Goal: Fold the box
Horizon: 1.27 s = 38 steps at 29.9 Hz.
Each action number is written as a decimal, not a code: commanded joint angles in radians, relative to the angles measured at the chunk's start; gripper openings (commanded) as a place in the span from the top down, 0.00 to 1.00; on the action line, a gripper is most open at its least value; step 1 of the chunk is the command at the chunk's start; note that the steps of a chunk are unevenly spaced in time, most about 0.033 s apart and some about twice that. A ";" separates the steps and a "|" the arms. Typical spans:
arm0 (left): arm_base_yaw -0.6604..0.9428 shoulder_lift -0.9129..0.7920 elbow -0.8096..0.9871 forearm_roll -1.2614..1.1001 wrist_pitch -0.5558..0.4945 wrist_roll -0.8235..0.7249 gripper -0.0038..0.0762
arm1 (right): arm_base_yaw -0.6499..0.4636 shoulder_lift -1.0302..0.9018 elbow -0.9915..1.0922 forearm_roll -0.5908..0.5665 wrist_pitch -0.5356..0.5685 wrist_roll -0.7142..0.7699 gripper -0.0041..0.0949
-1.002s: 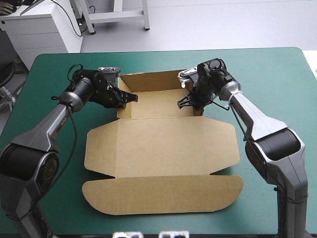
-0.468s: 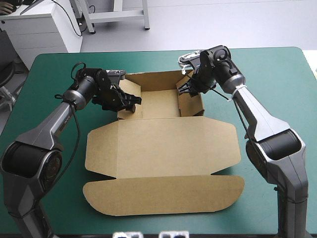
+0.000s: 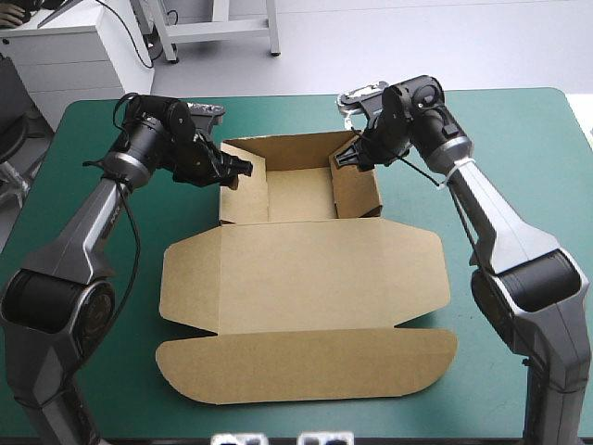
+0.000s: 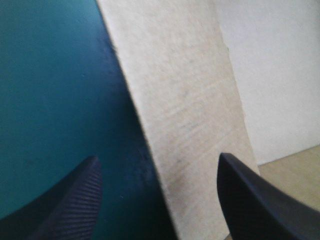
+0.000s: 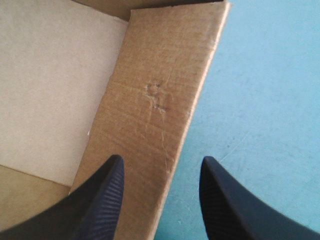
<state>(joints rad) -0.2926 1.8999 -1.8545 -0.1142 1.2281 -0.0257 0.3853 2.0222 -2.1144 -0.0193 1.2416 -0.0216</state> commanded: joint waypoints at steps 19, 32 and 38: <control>0.000 -0.526 -0.125 0.114 0.060 0.137 0.96 | -0.003 -0.174 -0.031 -0.026 0.009 -0.054 0.98; 0.000 -0.984 0.453 0.160 -0.141 0.106 0.96 | -0.003 -0.082 -0.029 -0.025 0.009 -0.064 0.59; 0.000 -1.236 0.775 0.160 -0.243 0.081 0.96 | -0.003 -0.026 -0.029 -0.025 0.009 -0.047 0.58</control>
<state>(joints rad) -0.2906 0.7582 -1.1699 0.0416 1.0881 0.0716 0.3853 2.0244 -2.1163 -0.0422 1.2464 -0.0755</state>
